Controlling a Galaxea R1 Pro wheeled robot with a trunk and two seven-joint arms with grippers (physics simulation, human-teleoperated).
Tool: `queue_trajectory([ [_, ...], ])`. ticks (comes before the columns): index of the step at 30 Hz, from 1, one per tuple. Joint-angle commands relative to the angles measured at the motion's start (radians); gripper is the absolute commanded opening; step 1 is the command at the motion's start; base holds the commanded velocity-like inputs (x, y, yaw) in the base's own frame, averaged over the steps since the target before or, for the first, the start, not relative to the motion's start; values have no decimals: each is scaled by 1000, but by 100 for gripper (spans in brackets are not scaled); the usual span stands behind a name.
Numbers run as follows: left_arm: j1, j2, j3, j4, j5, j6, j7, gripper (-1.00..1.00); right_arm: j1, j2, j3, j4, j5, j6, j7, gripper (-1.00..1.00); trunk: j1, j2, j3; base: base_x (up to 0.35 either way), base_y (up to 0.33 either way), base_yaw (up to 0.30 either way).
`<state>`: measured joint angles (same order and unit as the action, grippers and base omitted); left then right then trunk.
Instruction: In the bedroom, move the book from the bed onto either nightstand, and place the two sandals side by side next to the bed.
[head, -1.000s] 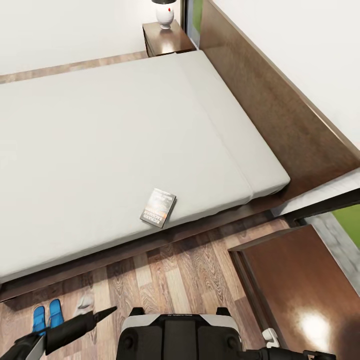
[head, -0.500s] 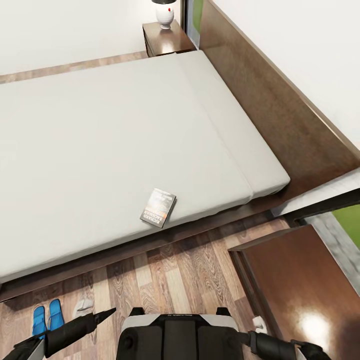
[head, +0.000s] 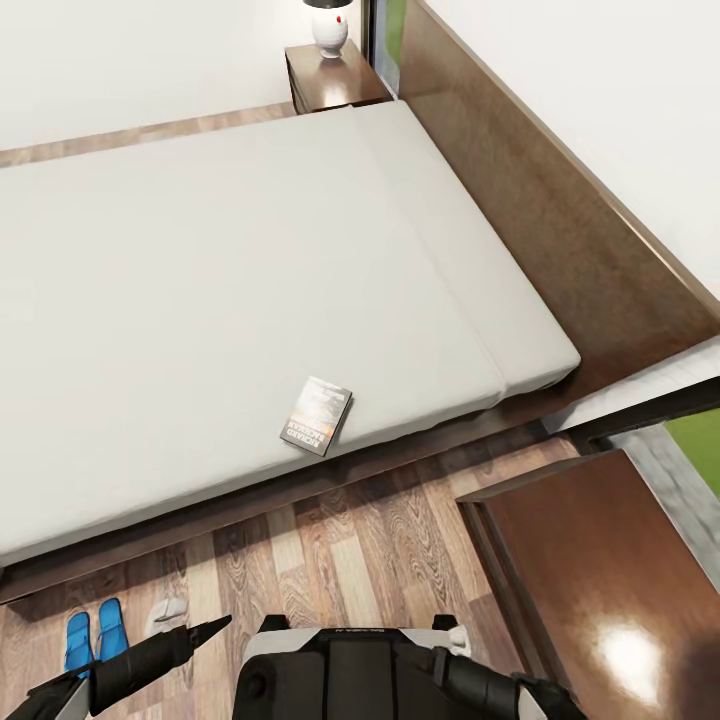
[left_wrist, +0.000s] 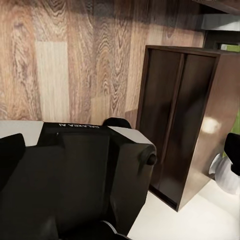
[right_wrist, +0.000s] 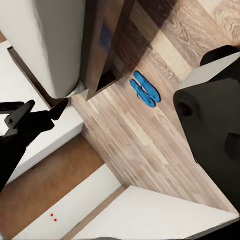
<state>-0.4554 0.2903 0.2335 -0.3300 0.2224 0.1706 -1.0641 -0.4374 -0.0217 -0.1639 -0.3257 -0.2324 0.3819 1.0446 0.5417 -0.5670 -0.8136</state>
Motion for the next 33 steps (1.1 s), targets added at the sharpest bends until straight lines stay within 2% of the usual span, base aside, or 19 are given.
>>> queue_trajectory([
  [1,0,0,3,0,4,11,-7,100,-1,6,-2,0,-5,9,-3,100,0,-1,-1,0,0,0],
  [3,0,1,7,0,5,12,-10,100,-2,15,-1,0,-5,8,-9,100,0,-1,-1,0,0,0],
  [7,0,1,16,0,5,12,-12,100,-5,55,0,-30,-5,9,-40,100,0,-1,-1,0,0,0],
  [9,0,1,18,1,6,13,-13,100,-5,62,0,-98,-7,11,-87,100,0,-1,-1,0,0,0],
  [11,0,1,19,7,6,12,-14,100,-6,64,-1,-157,-10,12,-174,100,0,-1,-1,0,0,0],
  [12,0,0,19,10,6,12,-13,100,-6,64,-5,-180,-18,14,-231,100,0,-1,-1,0,0,0],
  [15,0,0,19,13,6,12,-14,100,-6,60,-28,-188,-60,16,-271,100,0,-1,-1,0,0,0],
  [16,0,0,20,13,6,12,-14,100,-6,60,-61,-190,-112,16,-286,100,0,-1,-1,0,0,0],
  [18,0,0,20,14,6,12,-14,100,-6,60,-85,-191,-150,13,-294,100,0,-1,-1,0,0,0],
  [21,0,0,20,15,6,12,-14,100,-6,63,-102,-199,-175,6,-301,100,0,-1,-1,0,0,0],
  [26,0,-1,19,15,7,13,-14,100,-6,68,-106,-232,-186,2,-303,100,0,-1,-1,0,0,0],
  [33,0,-14,19,16,7,11,-13,100,-9,74,-109,-247,-202,4,-297,100,0,-1,-1,0,0,0],
])
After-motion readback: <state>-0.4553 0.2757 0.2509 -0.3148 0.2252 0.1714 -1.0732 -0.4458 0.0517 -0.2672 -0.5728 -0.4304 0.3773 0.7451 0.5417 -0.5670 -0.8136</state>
